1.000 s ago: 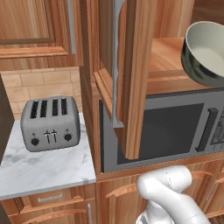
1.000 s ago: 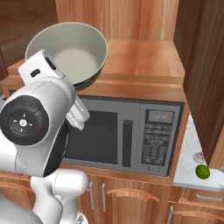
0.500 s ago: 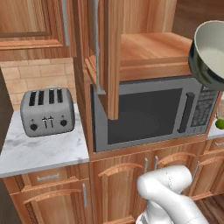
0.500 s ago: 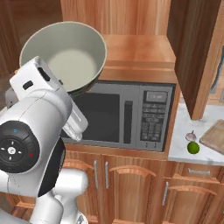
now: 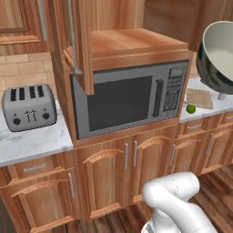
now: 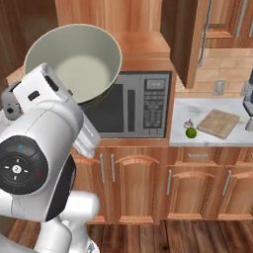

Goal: Open the cabinet. Place the bowl and condiment on the counter. Then place the lime and garlic on the cutting board.

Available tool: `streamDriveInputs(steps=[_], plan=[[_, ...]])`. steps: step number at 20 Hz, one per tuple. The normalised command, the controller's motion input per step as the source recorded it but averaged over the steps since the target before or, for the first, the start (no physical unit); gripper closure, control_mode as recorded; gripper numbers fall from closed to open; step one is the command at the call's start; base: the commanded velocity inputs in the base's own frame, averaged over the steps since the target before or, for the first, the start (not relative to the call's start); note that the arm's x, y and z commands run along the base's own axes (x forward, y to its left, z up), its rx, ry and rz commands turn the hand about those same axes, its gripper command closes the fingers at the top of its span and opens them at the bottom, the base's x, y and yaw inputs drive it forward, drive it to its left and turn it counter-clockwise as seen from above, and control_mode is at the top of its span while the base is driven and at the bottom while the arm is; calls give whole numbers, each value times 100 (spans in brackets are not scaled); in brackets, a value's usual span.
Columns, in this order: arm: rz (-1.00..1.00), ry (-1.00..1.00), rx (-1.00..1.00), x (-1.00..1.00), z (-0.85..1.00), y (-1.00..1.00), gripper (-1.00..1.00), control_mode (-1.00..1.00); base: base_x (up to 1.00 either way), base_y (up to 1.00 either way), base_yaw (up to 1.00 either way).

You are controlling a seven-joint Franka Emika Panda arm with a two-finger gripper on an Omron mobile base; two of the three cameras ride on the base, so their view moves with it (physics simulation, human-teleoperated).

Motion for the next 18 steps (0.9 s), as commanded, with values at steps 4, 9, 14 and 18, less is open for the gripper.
streamDriveInputs(steps=[4, 9, 14, 18], plan=[[0, 0, 0, 0, 0, 0, 100, 100, -57, -19, -42], [0, 0, 0, 0, 0, 0, 100, 100, -39, -35, -45], [0, 0, 0, 0, 0, 0, 100, 100, -18, -45, -41], [0, 0, 0, 0, 0, 0, 100, 100, -10, -56, -38]])
